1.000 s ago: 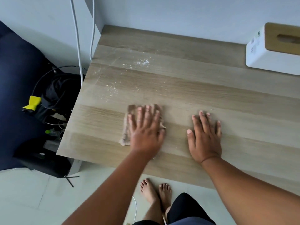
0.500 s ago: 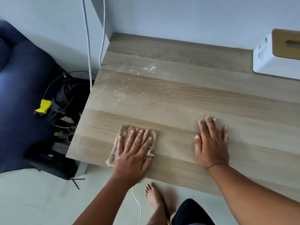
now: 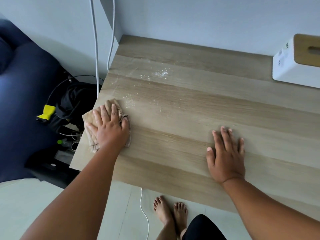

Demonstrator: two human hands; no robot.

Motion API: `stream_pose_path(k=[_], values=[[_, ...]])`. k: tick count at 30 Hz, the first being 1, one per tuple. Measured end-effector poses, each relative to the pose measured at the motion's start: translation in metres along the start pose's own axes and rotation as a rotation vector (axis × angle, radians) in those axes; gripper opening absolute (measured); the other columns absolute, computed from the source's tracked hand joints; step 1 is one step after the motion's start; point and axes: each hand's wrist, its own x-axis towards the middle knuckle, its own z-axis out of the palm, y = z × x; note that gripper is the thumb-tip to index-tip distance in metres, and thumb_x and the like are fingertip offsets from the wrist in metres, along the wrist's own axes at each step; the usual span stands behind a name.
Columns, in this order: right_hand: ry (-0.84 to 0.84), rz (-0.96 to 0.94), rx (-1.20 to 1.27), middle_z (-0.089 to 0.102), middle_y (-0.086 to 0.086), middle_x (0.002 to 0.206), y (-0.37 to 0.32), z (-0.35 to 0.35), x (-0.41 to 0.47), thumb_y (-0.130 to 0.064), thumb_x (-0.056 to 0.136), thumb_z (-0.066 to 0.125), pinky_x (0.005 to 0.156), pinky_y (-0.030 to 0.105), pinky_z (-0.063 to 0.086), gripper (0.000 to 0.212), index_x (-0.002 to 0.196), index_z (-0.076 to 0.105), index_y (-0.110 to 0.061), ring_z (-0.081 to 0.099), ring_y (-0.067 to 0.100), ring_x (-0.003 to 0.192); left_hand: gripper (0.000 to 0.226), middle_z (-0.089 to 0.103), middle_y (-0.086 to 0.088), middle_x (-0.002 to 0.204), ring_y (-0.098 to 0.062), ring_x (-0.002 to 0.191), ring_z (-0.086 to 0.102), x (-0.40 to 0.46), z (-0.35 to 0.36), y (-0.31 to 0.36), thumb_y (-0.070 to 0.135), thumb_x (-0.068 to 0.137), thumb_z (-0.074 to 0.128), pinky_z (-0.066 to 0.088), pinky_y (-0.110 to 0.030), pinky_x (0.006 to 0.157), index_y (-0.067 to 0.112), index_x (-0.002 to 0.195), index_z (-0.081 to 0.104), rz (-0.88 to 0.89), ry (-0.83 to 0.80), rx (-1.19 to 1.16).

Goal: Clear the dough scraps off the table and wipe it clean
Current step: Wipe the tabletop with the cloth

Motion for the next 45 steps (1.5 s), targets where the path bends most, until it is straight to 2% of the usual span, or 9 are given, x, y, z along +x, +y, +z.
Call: stream_pose_path(k=[8, 16, 18, 22, 28, 33, 38, 42, 45], values=[[-0.021, 0.0, -0.02, 0.024, 0.01, 0.169, -0.001, 0.001, 0.0, -0.044, 0.095, 0.036, 0.126, 0.061, 0.007, 0.067, 0.156, 0.04, -0.016, 0.016, 0.032, 0.159, 0.067, -0.001, 0.002, 0.173, -0.019, 0.159, -0.01, 0.005, 0.005, 0.021, 0.053, 0.101, 0.019, -0.004, -0.054, 0.127, 0.031, 0.164, 0.01, 0.267, -0.005, 0.061], [-0.019, 0.005, -0.003, 0.024, 0.009, 0.17, -0.001, 0.001, 0.0, -0.045, 0.094, 0.035, 0.126, 0.062, 0.008, 0.068, 0.155, 0.042, -0.016, 0.016, 0.031, 0.159, 0.062, 0.017, 0.006, 0.17, -0.021, 0.159, 0.008, -0.037, 0.016, 0.014, 0.052, 0.101, 0.033, 0.012, -0.055, 0.126, 0.03, 0.16, 0.033, 0.863, -0.039, 0.13], [-0.012, 0.002, 0.003, 0.025, 0.01, 0.169, -0.002, 0.0, 0.0, -0.044, 0.093, 0.037, 0.126, 0.062, 0.008, 0.068, 0.155, 0.043, -0.016, 0.017, 0.032, 0.158, 0.064, 0.018, 0.004, 0.17, -0.023, 0.159, 0.008, -0.03, 0.01, -0.013, 0.055, 0.1, 0.035, 0.011, -0.058, 0.126, 0.031, 0.159, 0.032, 0.842, -0.031, 0.125], [-0.017, 0.0, -0.005, 0.023, 0.009, 0.17, -0.001, 0.001, 0.0, -0.044, 0.093, 0.038, 0.127, 0.061, 0.005, 0.068, 0.156, 0.041, -0.017, 0.016, 0.032, 0.159, 0.07, 0.003, -0.003, 0.173, -0.025, 0.159, -0.009, 0.004, -0.002, -0.038, 0.065, 0.097, 0.029, -0.001, -0.06, 0.125, 0.041, 0.161, 0.017, 0.518, -0.04, 0.173], [-0.034, 0.004, -0.019, 0.023, 0.009, 0.17, -0.002, -0.002, 0.0, -0.044, 0.094, 0.038, 0.126, 0.062, 0.008, 0.068, 0.156, 0.04, -0.017, 0.016, 0.031, 0.159, 0.072, -0.003, -0.001, 0.173, -0.026, 0.158, -0.011, 0.044, 0.0, 0.032, 0.063, 0.097, 0.025, -0.003, -0.063, 0.124, 0.037, 0.163, 0.009, 0.355, -0.042, 0.119], [-0.041, 0.001, -0.02, 0.022, 0.009, 0.17, -0.001, -0.004, 0.001, -0.043, 0.095, 0.036, 0.126, 0.063, 0.01, 0.068, 0.157, 0.038, -0.017, 0.014, 0.03, 0.159, 0.072, -0.006, 0.001, 0.172, -0.023, 0.158, -0.013, 0.023, 0.016, 0.098, 0.062, 0.098, 0.017, -0.005, -0.058, 0.125, 0.034, 0.163, 0.005, 0.568, -0.084, 0.16], [-0.003, -0.009, -0.019, 0.027, 0.011, 0.169, -0.001, -0.002, 0.0, -0.043, 0.093, 0.039, 0.125, 0.063, 0.011, 0.068, 0.155, 0.043, -0.016, 0.02, 0.033, 0.158, 0.071, 0.012, -0.001, 0.172, -0.029, 0.159, 0.001, -0.049, 0.041, 0.145, 0.059, 0.096, 0.029, 0.006, -0.061, 0.123, 0.033, 0.162, 0.023, 0.854, -0.093, 0.163], [0.002, -0.011, -0.016, 0.029, 0.01, 0.168, 0.0, 0.0, 0.001, -0.043, 0.093, 0.04, 0.125, 0.064, 0.012, 0.066, 0.153, 0.046, -0.016, 0.021, 0.033, 0.157, 0.068, 0.023, -0.001, 0.17, -0.028, 0.159, 0.011, -0.104, 0.056, 0.125, 0.054, 0.097, 0.045, 0.016, -0.062, 0.122, 0.028, 0.159, 0.035, 1.009, -0.014, 0.076], [-0.011, -0.005, -0.019, 0.028, 0.01, 0.168, 0.0, -0.001, 0.001, -0.043, 0.093, 0.04, 0.125, 0.063, 0.011, 0.066, 0.153, 0.045, -0.017, 0.019, 0.032, 0.158, 0.068, 0.022, 0.002, 0.17, -0.026, 0.159, 0.012, -0.112, 0.053, 0.078, 0.056, 0.096, 0.047, 0.019, -0.062, 0.121, 0.03, 0.158, 0.037, 0.958, 0.022, 0.068]])
